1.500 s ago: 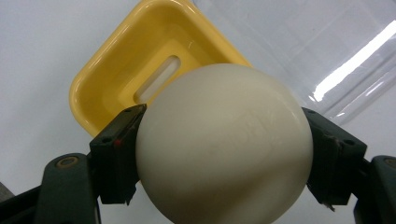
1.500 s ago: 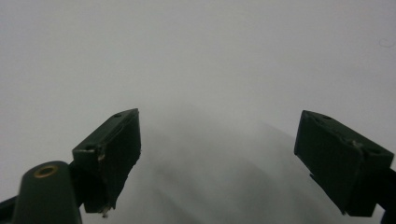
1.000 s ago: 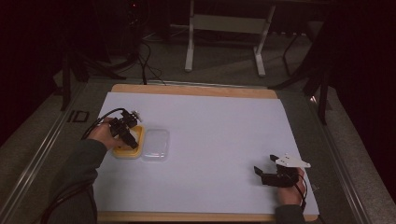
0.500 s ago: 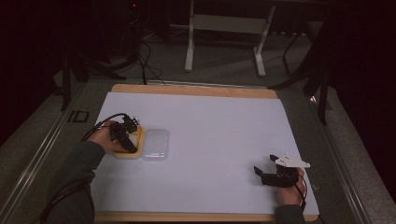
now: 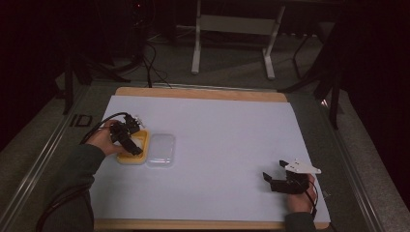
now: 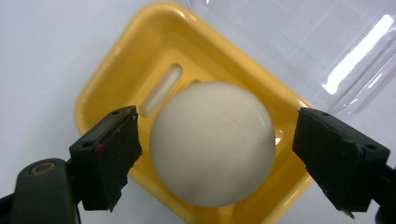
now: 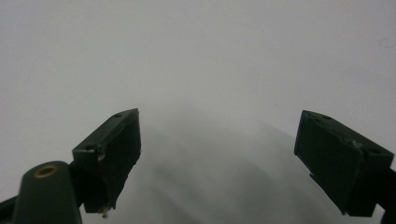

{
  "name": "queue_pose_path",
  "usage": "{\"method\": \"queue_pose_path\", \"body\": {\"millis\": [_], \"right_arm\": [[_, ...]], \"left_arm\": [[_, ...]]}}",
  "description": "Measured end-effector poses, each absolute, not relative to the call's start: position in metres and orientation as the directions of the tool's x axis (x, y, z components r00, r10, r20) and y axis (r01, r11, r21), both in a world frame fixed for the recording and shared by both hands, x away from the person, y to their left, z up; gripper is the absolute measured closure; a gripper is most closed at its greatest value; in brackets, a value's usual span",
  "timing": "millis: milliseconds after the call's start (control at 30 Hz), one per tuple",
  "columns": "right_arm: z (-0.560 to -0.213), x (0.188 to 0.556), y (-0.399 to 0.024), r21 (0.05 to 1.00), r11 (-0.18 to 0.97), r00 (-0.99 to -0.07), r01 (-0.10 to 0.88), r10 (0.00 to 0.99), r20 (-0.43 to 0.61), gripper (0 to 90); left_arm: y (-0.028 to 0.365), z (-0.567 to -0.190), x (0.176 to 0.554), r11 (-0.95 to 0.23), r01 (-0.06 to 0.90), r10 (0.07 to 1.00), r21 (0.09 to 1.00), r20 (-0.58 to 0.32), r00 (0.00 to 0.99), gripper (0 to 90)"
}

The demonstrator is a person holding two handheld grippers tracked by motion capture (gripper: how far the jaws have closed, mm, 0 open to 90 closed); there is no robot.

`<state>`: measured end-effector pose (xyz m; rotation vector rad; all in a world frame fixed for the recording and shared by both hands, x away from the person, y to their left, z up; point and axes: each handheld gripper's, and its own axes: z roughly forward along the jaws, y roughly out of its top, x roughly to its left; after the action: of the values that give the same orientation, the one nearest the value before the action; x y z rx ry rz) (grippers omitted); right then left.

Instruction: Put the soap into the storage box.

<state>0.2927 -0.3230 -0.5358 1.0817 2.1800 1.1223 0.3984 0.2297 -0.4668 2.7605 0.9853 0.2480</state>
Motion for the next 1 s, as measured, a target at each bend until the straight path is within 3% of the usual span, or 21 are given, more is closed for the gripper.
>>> {"method": "queue_pose_path", "body": {"millis": [733,1000], "right_arm": [[-0.536,0.293,-0.323,0.827,0.357,-0.586,0.435,0.81,-0.041,14.6],[-0.536,0.293,-0.323,0.827,0.358,-0.586,0.434,0.809,-0.043,14.6]], "left_arm": [[0.207,-0.438,0.38,-0.808,0.482,0.535,0.34,0.081,0.841,46.9],[0.193,-0.439,0.359,-0.809,0.434,0.505,0.396,0.09,0.858,48.6]]}}
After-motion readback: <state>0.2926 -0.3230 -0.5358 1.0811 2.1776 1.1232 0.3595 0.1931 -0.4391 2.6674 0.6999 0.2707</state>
